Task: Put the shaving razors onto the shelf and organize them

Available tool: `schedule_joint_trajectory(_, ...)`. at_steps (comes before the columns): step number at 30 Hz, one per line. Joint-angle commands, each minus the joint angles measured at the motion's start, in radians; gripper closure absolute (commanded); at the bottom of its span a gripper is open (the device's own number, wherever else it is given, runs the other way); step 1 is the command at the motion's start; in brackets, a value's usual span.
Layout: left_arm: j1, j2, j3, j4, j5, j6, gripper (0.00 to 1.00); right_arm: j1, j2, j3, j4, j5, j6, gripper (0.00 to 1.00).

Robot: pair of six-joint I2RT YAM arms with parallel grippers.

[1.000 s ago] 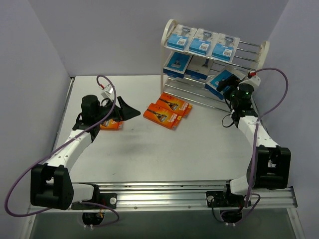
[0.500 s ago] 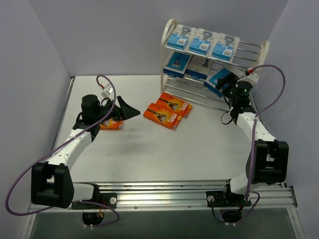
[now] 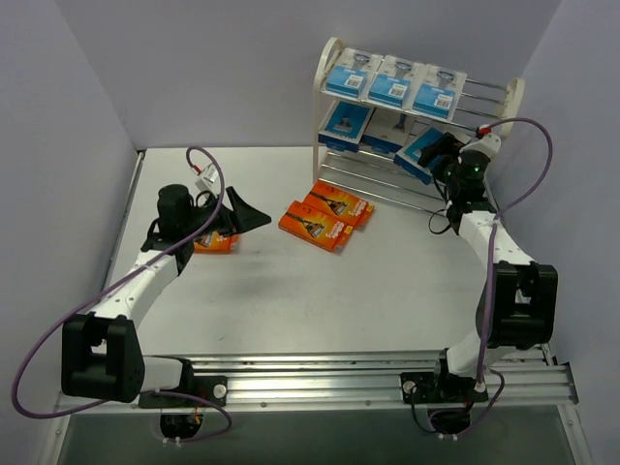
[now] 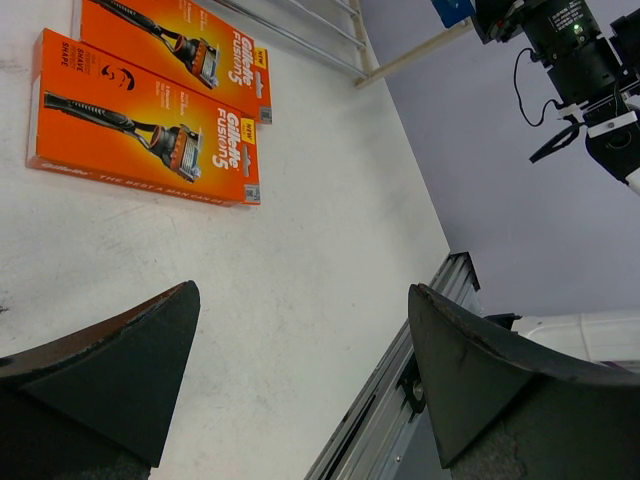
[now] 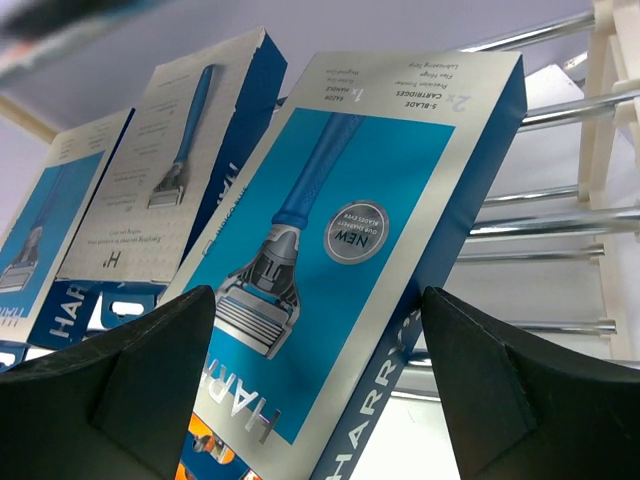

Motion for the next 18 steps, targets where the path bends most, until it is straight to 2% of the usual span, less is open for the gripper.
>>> schedule_joint_trajectory(1,0.011,0.004,0.017,0.063,0.023,0.001,0.06,0.008,0.023,0.067,0.080,-0.033,-0.017,0.21)
schedule_joint_trajectory(18,0.023,0.022,0.009,0.098,0.038,-0.028,0.06,0.043,0.050,0.064,0.174,-0.042,-0.078,0.17)
